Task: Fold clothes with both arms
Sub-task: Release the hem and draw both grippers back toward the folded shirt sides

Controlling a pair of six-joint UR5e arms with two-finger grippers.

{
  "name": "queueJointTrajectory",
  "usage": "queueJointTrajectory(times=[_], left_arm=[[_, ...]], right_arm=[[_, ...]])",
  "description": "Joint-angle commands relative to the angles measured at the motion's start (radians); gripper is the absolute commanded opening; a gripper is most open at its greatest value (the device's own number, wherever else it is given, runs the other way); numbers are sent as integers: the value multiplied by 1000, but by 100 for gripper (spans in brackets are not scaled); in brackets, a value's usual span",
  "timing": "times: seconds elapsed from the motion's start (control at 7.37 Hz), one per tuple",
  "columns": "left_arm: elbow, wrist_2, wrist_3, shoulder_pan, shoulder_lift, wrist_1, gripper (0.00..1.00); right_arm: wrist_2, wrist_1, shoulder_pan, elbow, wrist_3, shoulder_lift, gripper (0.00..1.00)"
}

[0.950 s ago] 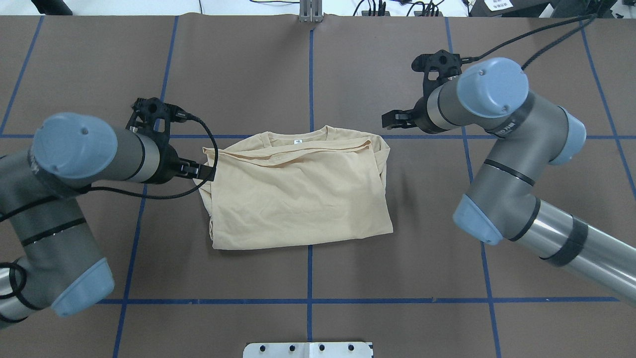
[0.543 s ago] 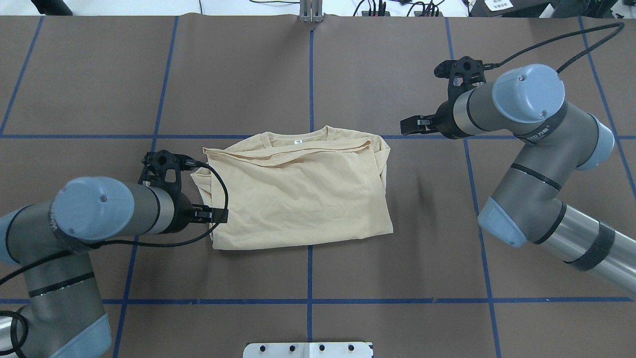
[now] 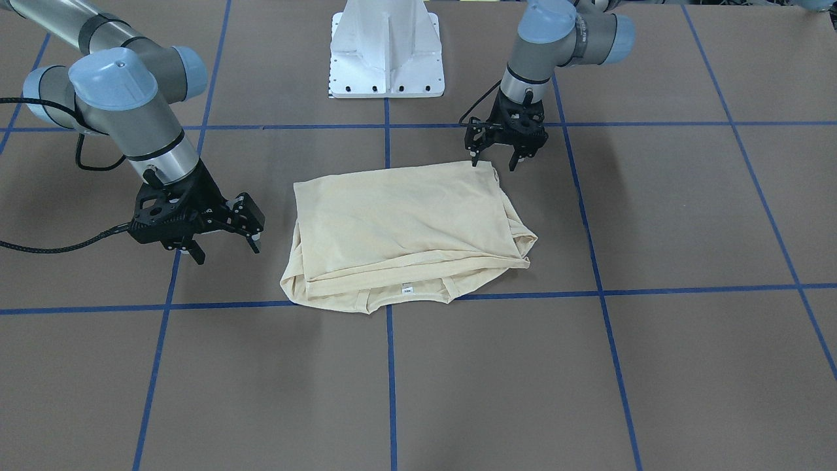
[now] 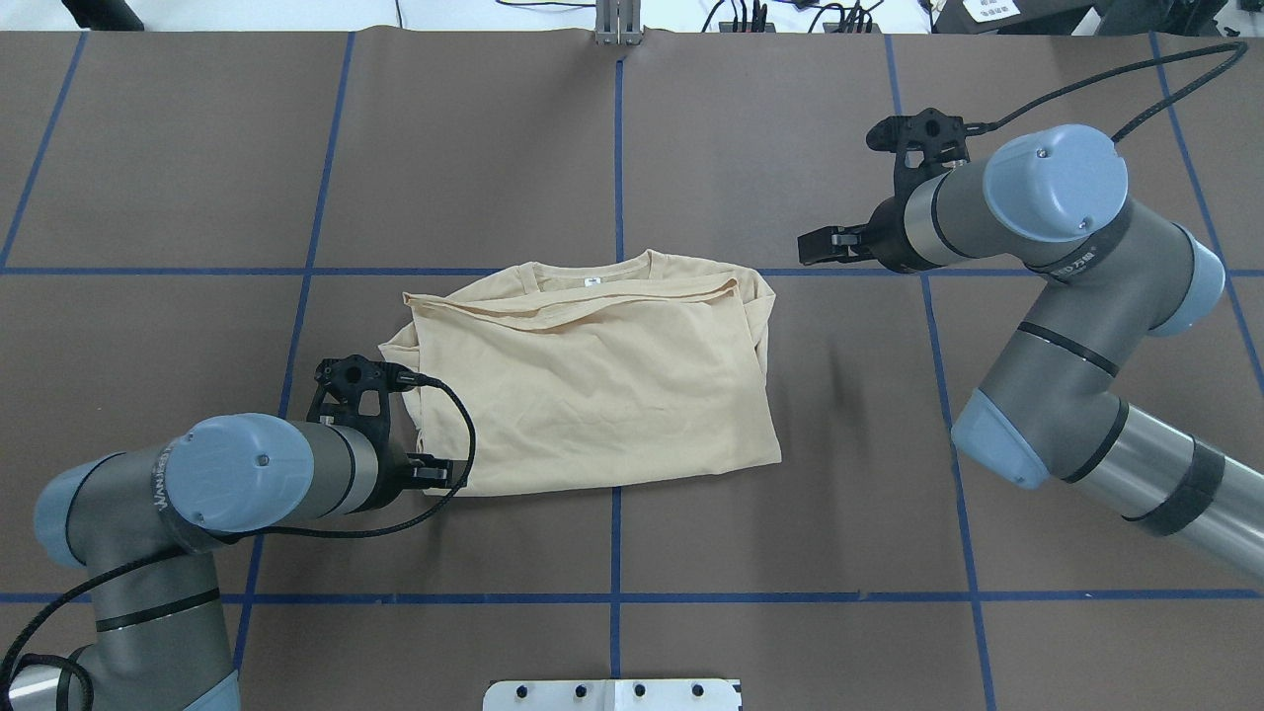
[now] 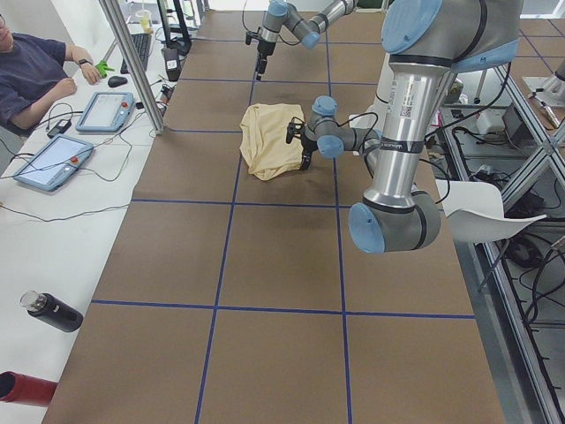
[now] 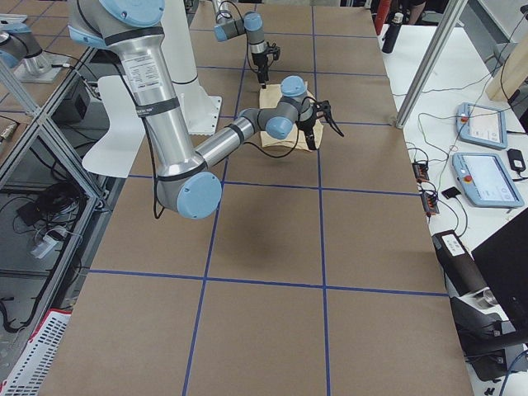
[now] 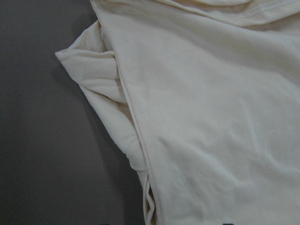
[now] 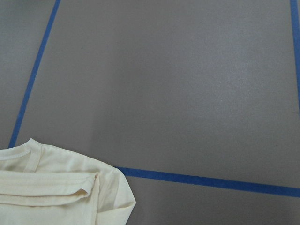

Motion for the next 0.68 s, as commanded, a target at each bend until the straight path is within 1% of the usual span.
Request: queueJointTrajectory(times=[0.0,0.14,0.27,0.41,0.54], left_arm=[[37,1,-2,19,-4,-49,65],[41,1,-2,30,-7,-57,51],[41,1,-2,30,-9,-57,29],[35,-1,-4,30,-14,-57,0],[31,1,-2,30,-17,-55,0]], right_arm=[[-2,0,0,-1,1,1,100],[-2,0,0,-1,1,0,100],[-1,0,0,0,1,0,100],[-2,0,0,0,1,1,100],[-2,0,0,0,1,0,100]])
